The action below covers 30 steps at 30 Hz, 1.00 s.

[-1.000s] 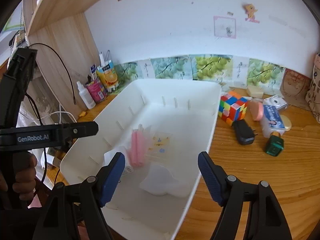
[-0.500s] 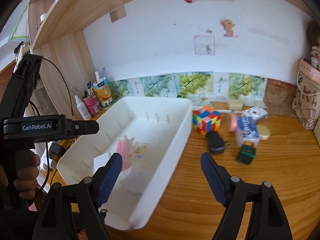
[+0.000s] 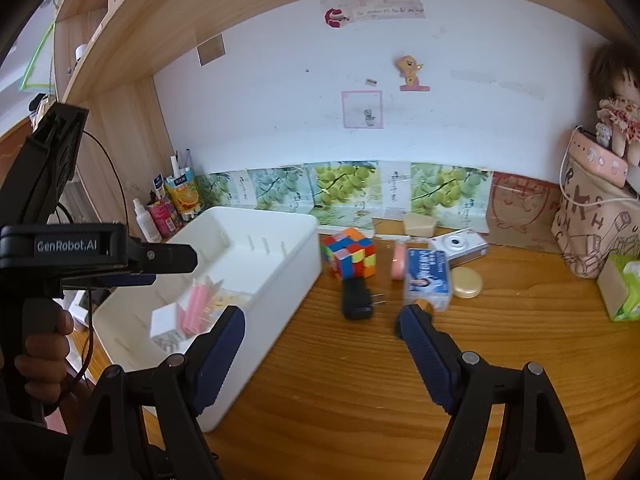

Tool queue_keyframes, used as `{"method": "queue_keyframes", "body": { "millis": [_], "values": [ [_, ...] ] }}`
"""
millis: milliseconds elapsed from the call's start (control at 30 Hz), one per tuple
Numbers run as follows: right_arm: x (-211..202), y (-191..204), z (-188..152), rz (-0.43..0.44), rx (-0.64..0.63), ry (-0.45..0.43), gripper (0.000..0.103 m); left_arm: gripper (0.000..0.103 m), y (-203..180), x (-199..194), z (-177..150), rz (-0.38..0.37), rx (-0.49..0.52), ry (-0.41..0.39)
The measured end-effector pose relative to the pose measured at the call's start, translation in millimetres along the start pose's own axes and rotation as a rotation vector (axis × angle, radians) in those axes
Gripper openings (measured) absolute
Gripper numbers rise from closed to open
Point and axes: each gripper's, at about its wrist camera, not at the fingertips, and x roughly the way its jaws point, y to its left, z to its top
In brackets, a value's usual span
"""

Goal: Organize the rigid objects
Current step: 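Move both grippers from the tray toward the black plug and green bottle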

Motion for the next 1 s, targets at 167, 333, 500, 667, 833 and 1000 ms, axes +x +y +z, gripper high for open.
{"method": "queue_keyframes", "body": {
  "millis": [167, 333, 500, 667, 833, 1000],
  "values": [
    [-2, -25, 1, -0.008, -0.034, -0.001, 0.081, 0.085, -29, 16, 2, -0.021, -0.027, 0.044],
    [2, -51, 1, -0.01, -0.101, 0.009, 0.081, 0.086, -57, 34, 12, -0.038, -0.056, 0.083],
    [12, -71, -1, 0.004, -0.169, 0.023, 0.081, 0.086, -77, 52, 23, -0.007, -0.134, 0.085],
    [23, -83, -6, 0.039, -0.255, 0.023, 0.081, 0.086, -85, 72, 30, 0.042, -0.189, 0.114],
    [38, -90, -9, 0.056, -0.3, -0.002, 0.081, 0.086, -89, 93, 36, 0.101, -0.233, 0.156],
    [64, -95, -11, 0.097, -0.287, 0.027, 0.081, 0.086, -85, 119, 40, 0.167, -0.255, 0.234]
  ]
}}
